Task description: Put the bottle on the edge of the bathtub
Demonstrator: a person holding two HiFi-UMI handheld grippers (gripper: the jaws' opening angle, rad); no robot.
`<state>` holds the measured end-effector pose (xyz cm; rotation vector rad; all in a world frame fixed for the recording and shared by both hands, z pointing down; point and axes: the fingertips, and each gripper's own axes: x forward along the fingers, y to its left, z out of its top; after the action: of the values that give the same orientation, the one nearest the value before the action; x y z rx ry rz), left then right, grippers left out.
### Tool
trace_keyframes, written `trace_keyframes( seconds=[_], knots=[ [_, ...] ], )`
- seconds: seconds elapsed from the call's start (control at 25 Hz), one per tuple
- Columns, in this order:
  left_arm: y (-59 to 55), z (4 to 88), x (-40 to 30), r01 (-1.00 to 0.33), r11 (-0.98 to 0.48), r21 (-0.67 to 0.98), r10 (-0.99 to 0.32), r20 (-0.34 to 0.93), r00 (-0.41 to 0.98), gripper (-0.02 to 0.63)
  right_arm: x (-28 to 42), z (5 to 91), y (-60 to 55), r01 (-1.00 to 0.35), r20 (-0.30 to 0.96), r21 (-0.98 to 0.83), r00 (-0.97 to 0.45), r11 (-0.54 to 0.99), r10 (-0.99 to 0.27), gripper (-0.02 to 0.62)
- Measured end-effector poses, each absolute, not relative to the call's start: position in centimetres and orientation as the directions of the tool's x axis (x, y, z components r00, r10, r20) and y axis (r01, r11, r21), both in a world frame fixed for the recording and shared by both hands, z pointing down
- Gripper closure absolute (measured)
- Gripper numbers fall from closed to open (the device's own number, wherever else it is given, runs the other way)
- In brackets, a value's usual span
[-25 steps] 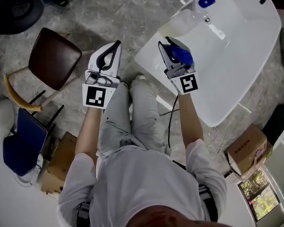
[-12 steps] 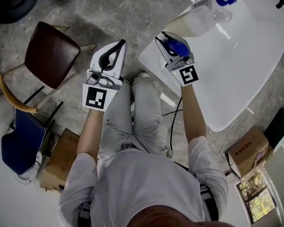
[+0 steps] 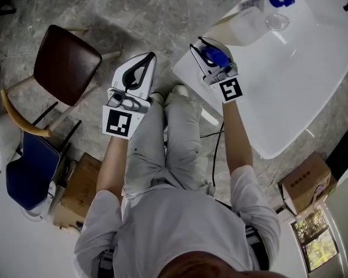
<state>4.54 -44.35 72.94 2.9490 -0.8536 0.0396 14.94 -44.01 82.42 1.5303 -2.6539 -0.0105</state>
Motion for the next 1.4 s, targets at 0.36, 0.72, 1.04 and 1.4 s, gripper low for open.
trace_keyframes(
  seconds=[0.36,0.72,1.04,1.4],
  knots=[
    [-42.9,71.9,4.3,-0.537,-0.840,0.079,-0.528,0.107,0.842,0.608,15.8,82.3,-43.0,-0.886,0.107,0.021,-0.459,0.464,-0.882,0.363],
    [-41.3,68.5,5.7,-0.500,-0.863,0.073,-0.485,0.158,0.860,0.607,17.1,77.3,-42.0,-0.906,0.114,-0.023,-0.421,0.422,-0.900,0.342],
    [-40.4,58.8,5.0,-0.486,-0.872,0.051,-0.474,0.153,0.867,0.607,15.2,65.0,-41.0,-0.909,0.056,-0.002,-0.417,0.418,-0.907,0.345],
    [-40.0,48.2,6.6,-0.444,-0.896,-0.013,-0.444,0.076,0.893,0.607,15.4,50.3,-39.1,-0.926,0.005,0.006,-0.378,0.378,-0.926,0.361]
  ],
)
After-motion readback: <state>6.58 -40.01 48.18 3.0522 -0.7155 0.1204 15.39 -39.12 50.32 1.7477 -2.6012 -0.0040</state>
